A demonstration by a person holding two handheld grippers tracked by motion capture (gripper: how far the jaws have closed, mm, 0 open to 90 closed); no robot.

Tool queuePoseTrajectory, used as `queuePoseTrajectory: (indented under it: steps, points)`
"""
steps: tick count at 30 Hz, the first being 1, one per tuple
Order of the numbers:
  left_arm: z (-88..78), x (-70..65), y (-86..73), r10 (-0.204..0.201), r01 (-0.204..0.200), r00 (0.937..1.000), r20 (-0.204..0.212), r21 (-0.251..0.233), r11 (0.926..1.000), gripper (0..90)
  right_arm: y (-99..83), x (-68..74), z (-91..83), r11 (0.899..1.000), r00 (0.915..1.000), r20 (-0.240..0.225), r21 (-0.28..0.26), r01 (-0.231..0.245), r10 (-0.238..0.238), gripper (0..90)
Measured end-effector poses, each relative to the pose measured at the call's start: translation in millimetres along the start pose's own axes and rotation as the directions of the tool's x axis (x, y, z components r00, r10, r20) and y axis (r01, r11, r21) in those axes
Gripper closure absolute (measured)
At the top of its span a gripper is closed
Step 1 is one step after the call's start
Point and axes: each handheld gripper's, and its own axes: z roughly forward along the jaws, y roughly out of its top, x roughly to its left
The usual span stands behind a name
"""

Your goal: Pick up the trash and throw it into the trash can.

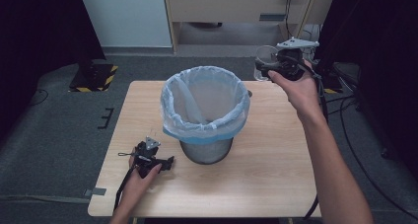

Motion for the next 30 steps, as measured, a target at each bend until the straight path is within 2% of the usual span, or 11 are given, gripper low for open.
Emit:
queuePoseTrajectory:
  steps: [14, 30]
  points:
    - [0.0, 0.0, 0.0, 0.001, -0.001, 1.0000, 0.000, 0.000, 1.0000, 0.0, 17.5, 15.8, -1.0, 0.999, 0.9987, -0.050, -0.050, 0.001, -0.004, 36.3]
    - [0.0, 0.0, 0.0, 0.001, -0.001, 1.0000, 0.000, 0.000, 1.0000, 0.0, 24.5, 29.3, 0.6, 0.998, 0.9960, -0.087, -0.057, 0.016, -0.021, 36.2]
